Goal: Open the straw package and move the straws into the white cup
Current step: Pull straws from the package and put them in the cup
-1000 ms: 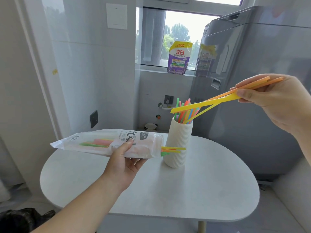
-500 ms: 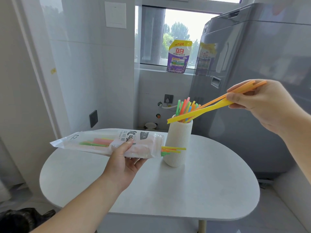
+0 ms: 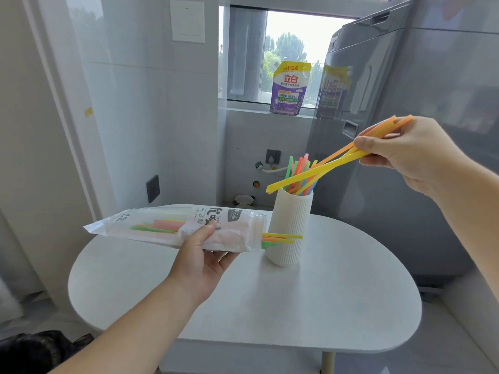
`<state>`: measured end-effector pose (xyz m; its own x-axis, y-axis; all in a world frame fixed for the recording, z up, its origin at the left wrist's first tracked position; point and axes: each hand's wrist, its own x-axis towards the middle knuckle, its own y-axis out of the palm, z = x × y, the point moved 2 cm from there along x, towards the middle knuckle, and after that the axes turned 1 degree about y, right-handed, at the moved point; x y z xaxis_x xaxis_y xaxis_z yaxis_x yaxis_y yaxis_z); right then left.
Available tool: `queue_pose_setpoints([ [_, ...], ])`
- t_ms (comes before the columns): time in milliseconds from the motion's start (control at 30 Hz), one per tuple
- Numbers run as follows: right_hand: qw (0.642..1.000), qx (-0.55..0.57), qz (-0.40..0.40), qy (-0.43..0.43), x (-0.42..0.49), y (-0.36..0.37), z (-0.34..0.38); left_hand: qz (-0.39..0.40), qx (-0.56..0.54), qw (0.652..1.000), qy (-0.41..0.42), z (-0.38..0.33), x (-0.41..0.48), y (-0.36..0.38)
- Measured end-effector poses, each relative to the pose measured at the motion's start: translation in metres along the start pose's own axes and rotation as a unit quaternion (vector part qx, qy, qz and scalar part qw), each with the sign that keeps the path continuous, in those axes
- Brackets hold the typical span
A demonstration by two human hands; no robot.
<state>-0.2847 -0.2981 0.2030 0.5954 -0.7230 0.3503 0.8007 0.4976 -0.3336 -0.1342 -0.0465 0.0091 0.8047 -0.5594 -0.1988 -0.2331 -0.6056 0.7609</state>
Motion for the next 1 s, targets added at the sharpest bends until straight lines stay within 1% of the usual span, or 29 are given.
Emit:
queue_pose_setpoints([
  [133,1.0,0.022,-0.02,-0.001,0.001,-0.008,0.0,-0.001,0.002,1.0,0.0,-0.001,0.001,-0.001],
  [300,1.0,0.021,-0.011,0.001,0.002,-0.015,-0.006,0.0,0.002,1.0,0.002,-0.002,0.001,-0.001],
  [467,0.999,0.038,-0.026,-0.008,0.005,-0.02,-0.008,-0.003,0.003,1.0,-0.002,-0.001,0.0,0.0],
  [733,0.993,0.097,-0.055,0.029,0.004,-0.029,-0.026,-0.003,0.004,1.0,0.0,-0.001,-0.001,-0.001],
  [1000,0.988,0.118,-0.068,0.067,0.005,-0.036,-0.029,0.003,0.003,1.0,-0.002,0.001,-0.002,0.001],
])
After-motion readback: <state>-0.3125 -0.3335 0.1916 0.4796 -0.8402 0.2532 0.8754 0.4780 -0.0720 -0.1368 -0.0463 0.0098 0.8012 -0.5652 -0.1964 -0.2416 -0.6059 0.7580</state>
